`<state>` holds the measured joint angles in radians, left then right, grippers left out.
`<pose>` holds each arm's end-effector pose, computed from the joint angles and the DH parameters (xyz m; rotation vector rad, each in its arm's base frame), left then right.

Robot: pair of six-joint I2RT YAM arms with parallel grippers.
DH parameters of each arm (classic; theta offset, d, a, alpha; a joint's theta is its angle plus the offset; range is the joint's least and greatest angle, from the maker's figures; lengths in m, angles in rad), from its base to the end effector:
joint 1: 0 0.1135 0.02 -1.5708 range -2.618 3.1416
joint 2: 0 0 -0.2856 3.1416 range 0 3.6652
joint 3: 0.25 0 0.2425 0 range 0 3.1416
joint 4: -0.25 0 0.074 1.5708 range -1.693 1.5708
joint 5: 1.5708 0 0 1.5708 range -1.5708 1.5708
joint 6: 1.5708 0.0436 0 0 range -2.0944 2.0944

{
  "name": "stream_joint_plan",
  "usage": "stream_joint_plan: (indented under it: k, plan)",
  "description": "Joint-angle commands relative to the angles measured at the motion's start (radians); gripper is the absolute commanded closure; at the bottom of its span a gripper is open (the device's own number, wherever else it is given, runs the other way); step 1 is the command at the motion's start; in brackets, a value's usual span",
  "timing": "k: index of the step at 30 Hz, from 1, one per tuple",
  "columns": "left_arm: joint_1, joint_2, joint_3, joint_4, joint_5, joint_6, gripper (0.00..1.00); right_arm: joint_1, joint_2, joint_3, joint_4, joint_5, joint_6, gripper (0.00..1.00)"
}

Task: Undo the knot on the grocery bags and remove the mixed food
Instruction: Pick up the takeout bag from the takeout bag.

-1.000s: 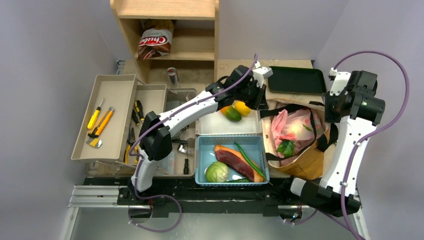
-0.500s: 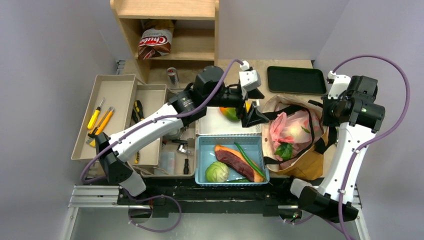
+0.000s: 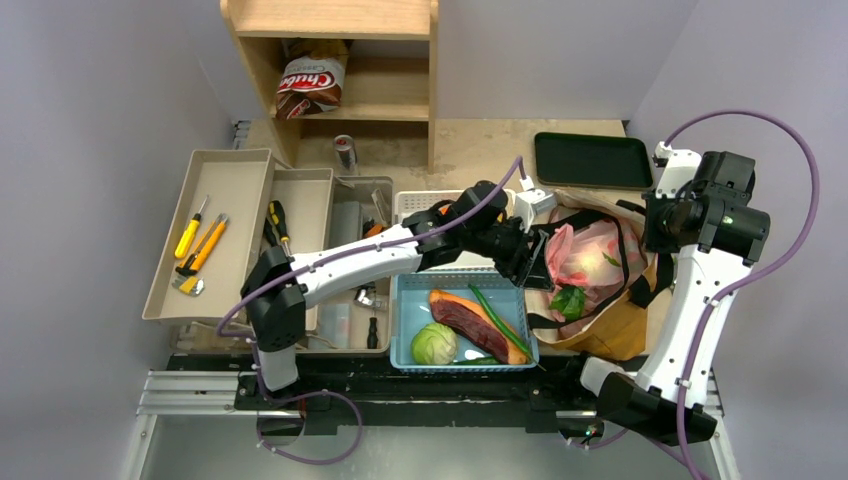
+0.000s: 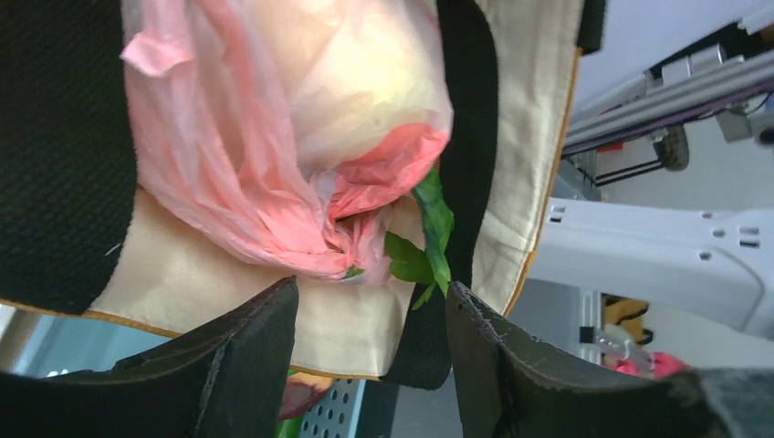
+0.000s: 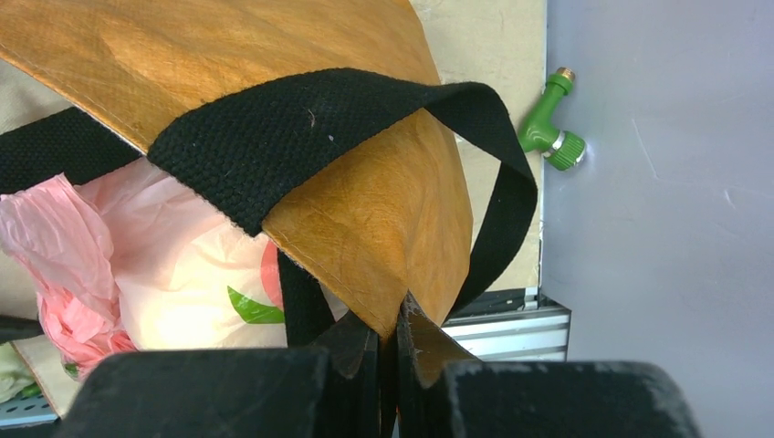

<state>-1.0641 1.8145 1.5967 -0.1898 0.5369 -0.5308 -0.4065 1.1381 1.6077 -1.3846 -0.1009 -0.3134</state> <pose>0.1909 -0.3900 0.3543 0.9804 2.0526 -1.4832 0.1434 -0.0569 0.4396 0.0731 2.4871 -0.1805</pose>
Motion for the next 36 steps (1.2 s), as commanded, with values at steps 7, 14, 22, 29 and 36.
stream_joint_plan:
  k: [7,14,22,29,36]
  plan:
    - [0.003,0.094,0.087,-0.062,-0.123,-0.246,0.44,-0.004,-0.014,0.012,-0.004,-0.014,-0.021,1.0]
    - [0.004,0.165,0.133,0.007,-0.097,-0.29,0.37,-0.004,-0.022,-0.011,-0.015,-0.022,-0.029,1.0]
    - [-0.001,0.229,0.12,0.299,0.064,-0.36,0.6,-0.004,-0.03,-0.03,-0.012,-0.014,-0.036,1.0]
    - [0.003,0.142,0.189,0.404,0.11,-0.264,1.0,-0.004,-0.032,-0.06,0.078,0.077,-0.038,1.0]
    - [0.012,0.09,0.408,0.408,0.124,-0.207,1.0,-0.008,-0.005,-0.035,0.165,0.179,-0.007,1.0]
